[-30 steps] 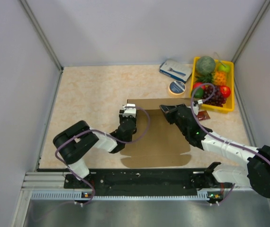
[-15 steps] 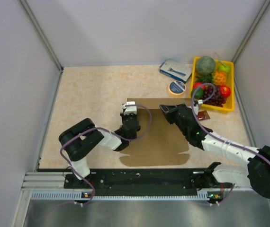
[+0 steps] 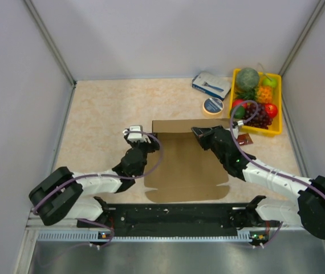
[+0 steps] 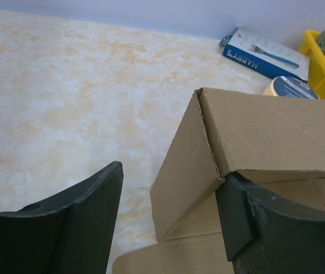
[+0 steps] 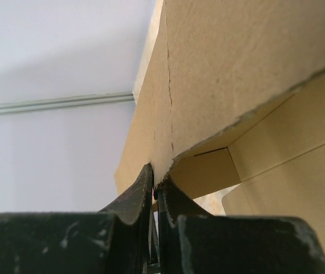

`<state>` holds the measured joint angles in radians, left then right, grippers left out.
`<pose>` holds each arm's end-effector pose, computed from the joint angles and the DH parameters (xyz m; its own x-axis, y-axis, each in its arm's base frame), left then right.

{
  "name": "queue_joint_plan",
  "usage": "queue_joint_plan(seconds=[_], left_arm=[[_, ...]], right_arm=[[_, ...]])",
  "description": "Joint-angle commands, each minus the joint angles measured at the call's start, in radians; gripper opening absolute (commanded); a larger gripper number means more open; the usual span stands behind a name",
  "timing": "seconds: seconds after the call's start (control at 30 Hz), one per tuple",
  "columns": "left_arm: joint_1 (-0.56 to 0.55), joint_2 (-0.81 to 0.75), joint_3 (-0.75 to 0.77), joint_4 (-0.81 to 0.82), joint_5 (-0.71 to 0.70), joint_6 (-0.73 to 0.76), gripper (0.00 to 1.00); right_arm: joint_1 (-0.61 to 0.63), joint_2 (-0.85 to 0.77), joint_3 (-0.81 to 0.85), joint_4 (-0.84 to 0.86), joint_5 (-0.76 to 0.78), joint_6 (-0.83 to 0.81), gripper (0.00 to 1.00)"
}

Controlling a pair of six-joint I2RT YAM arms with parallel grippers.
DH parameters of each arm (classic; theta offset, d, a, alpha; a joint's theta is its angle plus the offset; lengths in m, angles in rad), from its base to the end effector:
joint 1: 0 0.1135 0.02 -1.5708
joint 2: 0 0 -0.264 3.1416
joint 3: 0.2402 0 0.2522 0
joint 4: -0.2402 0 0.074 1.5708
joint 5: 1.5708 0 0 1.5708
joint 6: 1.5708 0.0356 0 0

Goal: Fold the paper box

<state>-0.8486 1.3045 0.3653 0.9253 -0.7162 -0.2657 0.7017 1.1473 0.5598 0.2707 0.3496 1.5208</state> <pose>0.1791 -0.1680 0.2045 -0.0435 -0.2502 -0.9672 0.1250 0.9592 -0.2537 0.1994 0.1525 0.2349 -0.3693 0.9164 -0.1541 0.2197 0.2472 0.9437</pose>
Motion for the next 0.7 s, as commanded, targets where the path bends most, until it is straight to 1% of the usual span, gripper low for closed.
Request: queue_joint_plan(seconds=[0.0,0.1,0.17,0.3,0.37,0.4,0.47,0.5,0.53,0.57,0.63,0.67], left_arm=[[0.014,0.050,0.030,0.014,0.049,0.028,0.67],[0.014,0.108,0.072,0.021,0.020,0.052,0.67],[0.014,0.154,0.101,0.038,-0.062,0.059,0.68],[0.014,0.234,0.148,0.131,-0.127,0.141,0.66],[0.013,0.298,0.185,0.148,-0.158,0.169,0.61],[0.013,0.323,0.205,0.206,-0.176,0.215,0.59],[0.013,0.381,0.218,0.274,-0.210,0.259,0.48],[0.014,0.392,0.227,0.293,-0.216,0.317,0.41],[0.011,0.406,0.233,0.343,-0.251,0.351,0.29],[0.010,0.426,0.238,0.368,-0.267,0.379,0.00],[0.010,0.438,0.232,0.433,-0.266,0.436,0.00],[0.011,0.437,0.230,0.434,-0.264,0.442,0.00]], right_arm=[[-0.005,0.017,0.017,-0.088,-0.035,-0.028,0.00],[-0.005,0.020,0.025,-0.088,-0.038,-0.027,0.00],[-0.005,0.026,0.028,-0.085,-0.040,-0.030,0.00],[-0.005,0.031,0.023,-0.082,-0.047,-0.027,0.00],[-0.007,0.028,0.020,-0.080,-0.046,-0.022,0.00],[-0.005,0.028,0.022,-0.083,-0.046,-0.024,0.00],[-0.007,0.025,0.031,-0.096,-0.043,-0.028,0.00],[-0.005,0.019,0.032,-0.103,-0.043,-0.031,0.00],[-0.007,0.016,0.032,-0.105,-0.041,-0.033,0.00],[-0.007,0.014,0.032,-0.107,-0.035,-0.031,0.00],[-0.005,0.011,0.034,-0.108,-0.034,-0.028,0.00],[-0.005,0.011,0.034,-0.108,-0.037,-0.027,0.00]])
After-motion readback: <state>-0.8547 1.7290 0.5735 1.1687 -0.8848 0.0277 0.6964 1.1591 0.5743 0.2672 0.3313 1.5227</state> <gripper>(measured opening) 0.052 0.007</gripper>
